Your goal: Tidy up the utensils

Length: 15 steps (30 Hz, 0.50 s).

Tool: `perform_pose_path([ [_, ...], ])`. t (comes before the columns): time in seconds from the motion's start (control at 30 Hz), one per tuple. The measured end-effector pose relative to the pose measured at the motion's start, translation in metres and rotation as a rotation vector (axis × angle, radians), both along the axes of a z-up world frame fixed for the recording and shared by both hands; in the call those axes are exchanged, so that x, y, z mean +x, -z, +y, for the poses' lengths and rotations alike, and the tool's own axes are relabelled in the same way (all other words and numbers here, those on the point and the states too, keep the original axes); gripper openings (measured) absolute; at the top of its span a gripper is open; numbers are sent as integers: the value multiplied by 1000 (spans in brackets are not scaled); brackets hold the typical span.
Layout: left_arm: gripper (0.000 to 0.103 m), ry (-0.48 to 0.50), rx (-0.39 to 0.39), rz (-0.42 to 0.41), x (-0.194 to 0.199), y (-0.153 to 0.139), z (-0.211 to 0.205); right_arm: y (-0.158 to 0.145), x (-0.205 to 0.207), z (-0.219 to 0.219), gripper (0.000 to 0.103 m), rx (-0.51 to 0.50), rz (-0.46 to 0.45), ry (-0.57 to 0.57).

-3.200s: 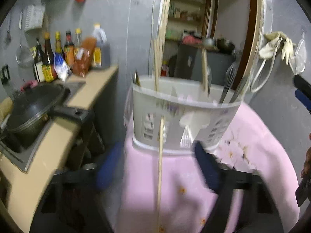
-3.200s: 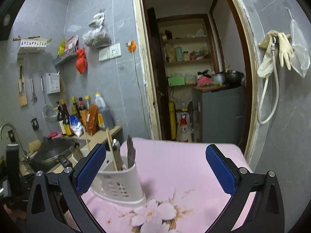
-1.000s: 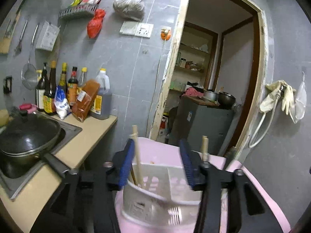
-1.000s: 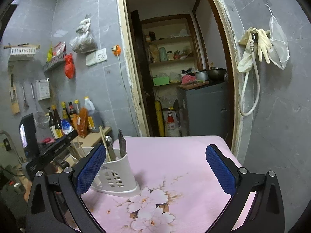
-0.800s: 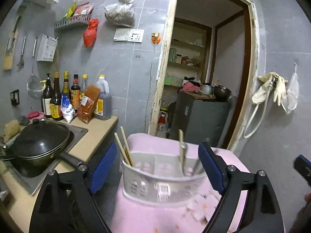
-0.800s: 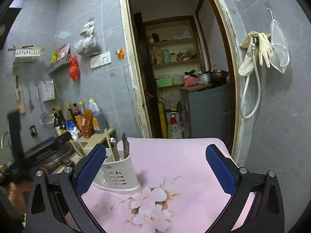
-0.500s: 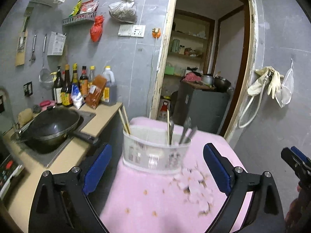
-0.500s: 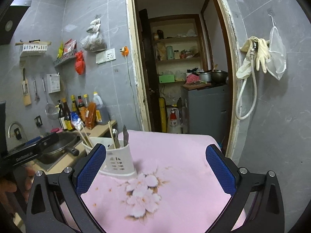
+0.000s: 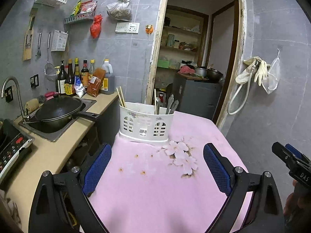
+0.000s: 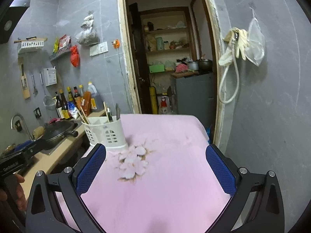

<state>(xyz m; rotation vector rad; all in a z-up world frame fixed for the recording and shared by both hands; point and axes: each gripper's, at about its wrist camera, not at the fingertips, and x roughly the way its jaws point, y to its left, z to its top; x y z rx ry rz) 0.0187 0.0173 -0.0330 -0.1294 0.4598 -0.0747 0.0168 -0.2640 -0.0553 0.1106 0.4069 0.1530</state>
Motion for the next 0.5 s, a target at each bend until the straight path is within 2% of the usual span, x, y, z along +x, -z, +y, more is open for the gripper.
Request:
perform_pose_path([
  [0.5, 92, -2, 8, 4, -16, 2, -9, 1, -16, -6, 103, 1, -5, -4],
])
